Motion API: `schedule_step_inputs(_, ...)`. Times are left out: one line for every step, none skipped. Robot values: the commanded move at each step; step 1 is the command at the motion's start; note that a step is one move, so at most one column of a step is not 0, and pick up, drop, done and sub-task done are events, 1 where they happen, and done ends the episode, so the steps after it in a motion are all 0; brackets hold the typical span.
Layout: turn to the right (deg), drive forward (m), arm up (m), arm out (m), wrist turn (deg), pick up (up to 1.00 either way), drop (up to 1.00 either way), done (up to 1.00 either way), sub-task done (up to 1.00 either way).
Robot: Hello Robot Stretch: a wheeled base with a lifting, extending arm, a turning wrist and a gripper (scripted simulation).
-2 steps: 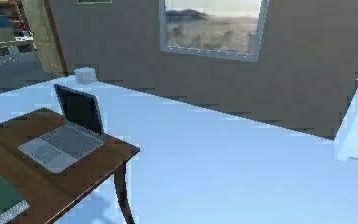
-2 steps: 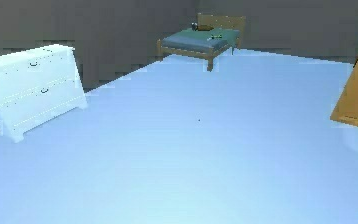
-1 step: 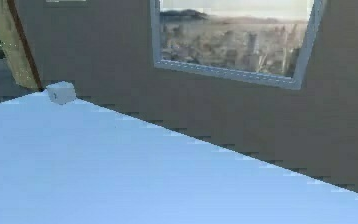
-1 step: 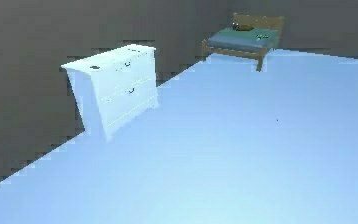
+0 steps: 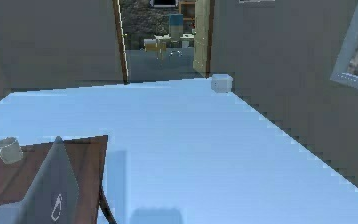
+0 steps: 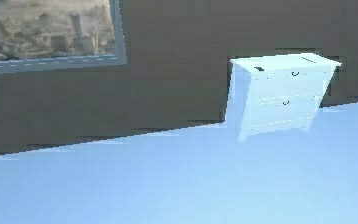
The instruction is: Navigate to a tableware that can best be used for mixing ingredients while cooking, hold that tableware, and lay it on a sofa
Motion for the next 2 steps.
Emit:
schedule_step_inputs(-9.0, 0.0, 0.0, 0.0, 0.0, 0.0, 0.0, 0.0, 0.0)
schedule_step_inputs(-3.0, 0.0, 0.0, 0.0, 0.0, 0.0, 0.0, 0.0, 0.0)
